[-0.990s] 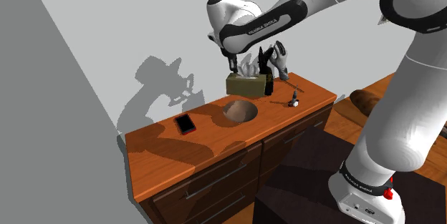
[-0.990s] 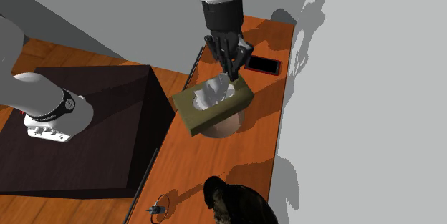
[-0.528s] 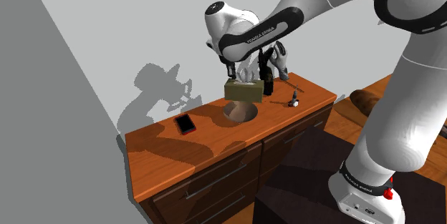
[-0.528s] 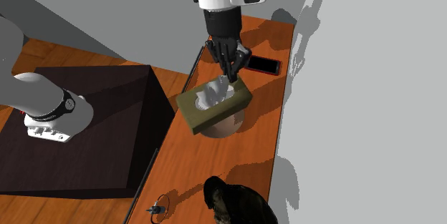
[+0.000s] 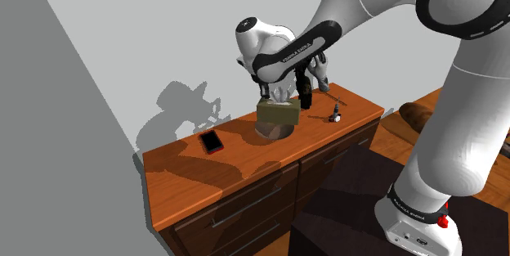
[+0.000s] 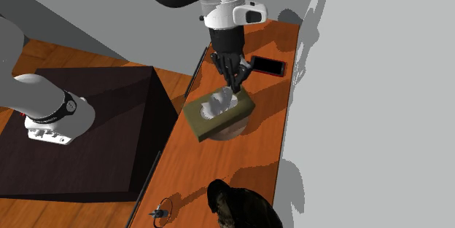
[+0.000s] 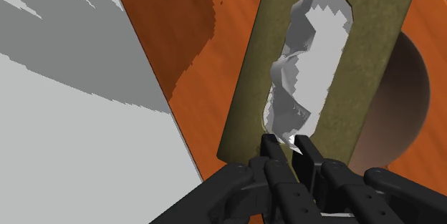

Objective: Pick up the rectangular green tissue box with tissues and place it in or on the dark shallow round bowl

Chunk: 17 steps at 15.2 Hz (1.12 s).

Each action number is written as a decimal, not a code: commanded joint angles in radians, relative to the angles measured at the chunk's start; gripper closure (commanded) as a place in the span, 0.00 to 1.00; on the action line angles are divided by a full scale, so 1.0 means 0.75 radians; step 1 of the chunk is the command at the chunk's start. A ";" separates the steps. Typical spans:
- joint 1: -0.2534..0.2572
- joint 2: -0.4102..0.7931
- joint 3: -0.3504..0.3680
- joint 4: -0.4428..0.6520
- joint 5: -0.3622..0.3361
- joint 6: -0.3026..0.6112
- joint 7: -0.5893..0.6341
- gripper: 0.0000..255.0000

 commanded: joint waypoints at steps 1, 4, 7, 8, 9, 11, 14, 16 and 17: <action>0.001 0.017 -0.001 -0.015 -0.012 0.030 0.020 1.00; 0.000 0.045 -0.004 -0.035 -0.030 0.073 0.045 1.00; -0.001 0.077 -0.008 -0.053 -0.051 0.118 0.074 1.00; -0.001 0.077 -0.008 -0.053 -0.051 0.118 0.074 1.00; -0.001 0.077 -0.008 -0.053 -0.051 0.117 0.074 1.00; -0.001 0.077 -0.008 -0.053 -0.051 0.117 0.074 1.00; -0.001 0.077 -0.008 -0.053 -0.051 0.117 0.074 1.00; -0.001 0.077 -0.007 -0.047 -0.049 0.112 0.071 0.00; -0.001 0.080 -0.007 -0.042 -0.048 0.110 0.070 0.00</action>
